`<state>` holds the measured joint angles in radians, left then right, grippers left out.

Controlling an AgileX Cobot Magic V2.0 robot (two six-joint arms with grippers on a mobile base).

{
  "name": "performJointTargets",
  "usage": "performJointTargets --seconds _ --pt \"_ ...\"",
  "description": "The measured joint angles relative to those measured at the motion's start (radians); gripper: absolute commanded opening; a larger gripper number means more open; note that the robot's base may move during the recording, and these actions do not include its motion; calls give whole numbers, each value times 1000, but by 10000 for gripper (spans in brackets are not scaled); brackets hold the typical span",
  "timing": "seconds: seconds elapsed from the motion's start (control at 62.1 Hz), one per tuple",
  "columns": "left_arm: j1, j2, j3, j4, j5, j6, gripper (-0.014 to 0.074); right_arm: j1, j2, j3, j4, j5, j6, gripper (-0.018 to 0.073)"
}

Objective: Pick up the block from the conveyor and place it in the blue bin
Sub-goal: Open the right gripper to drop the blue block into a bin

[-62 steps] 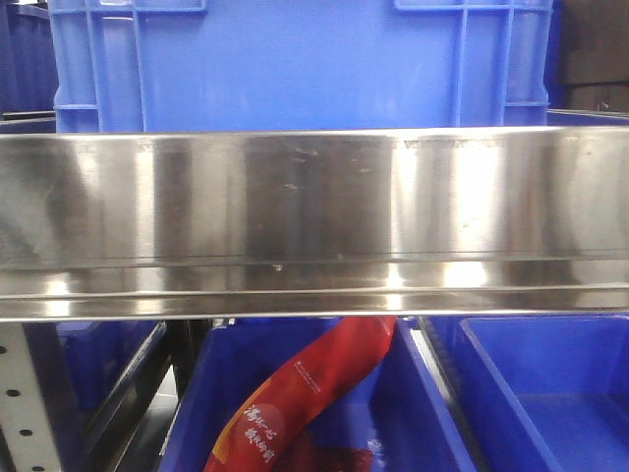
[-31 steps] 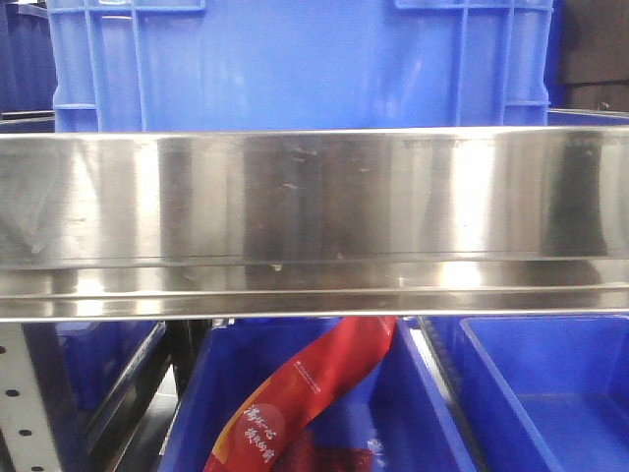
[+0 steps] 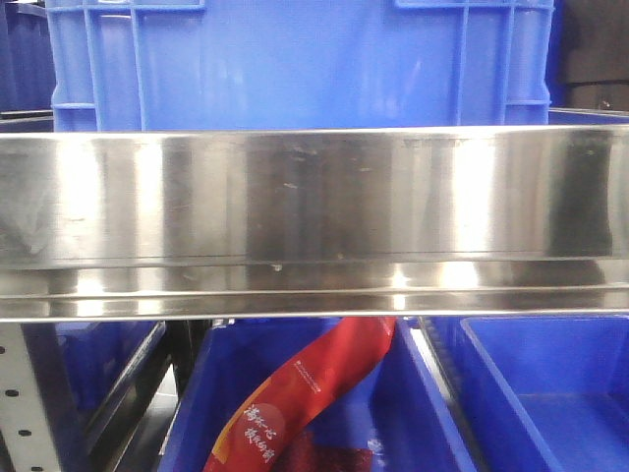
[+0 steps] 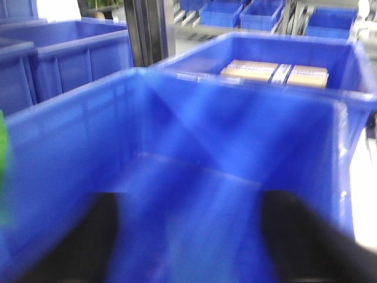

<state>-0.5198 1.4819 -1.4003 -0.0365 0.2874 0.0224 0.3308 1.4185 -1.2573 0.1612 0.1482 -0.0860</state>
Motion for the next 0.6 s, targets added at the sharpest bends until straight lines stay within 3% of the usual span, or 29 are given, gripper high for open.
performJointTargets --seconds 0.064,0.161,0.29,0.338,0.596 --pt "0 0 0 0 0 0 451 0 0 0 2 0 0 387" --pt "2 0 0 0 0 0 335 0 0 0 2 0 0 210" --pt "14 -22 0 0 33 0 20 0 -27 0 2 2 0 -97" --pt "21 -37 0 0 42 0 -95 0 -43 0 2 -7 0 -170" --pt "119 -137 2 -34 100 -22 -111 -97 -109 2 2 -33 0 -160"
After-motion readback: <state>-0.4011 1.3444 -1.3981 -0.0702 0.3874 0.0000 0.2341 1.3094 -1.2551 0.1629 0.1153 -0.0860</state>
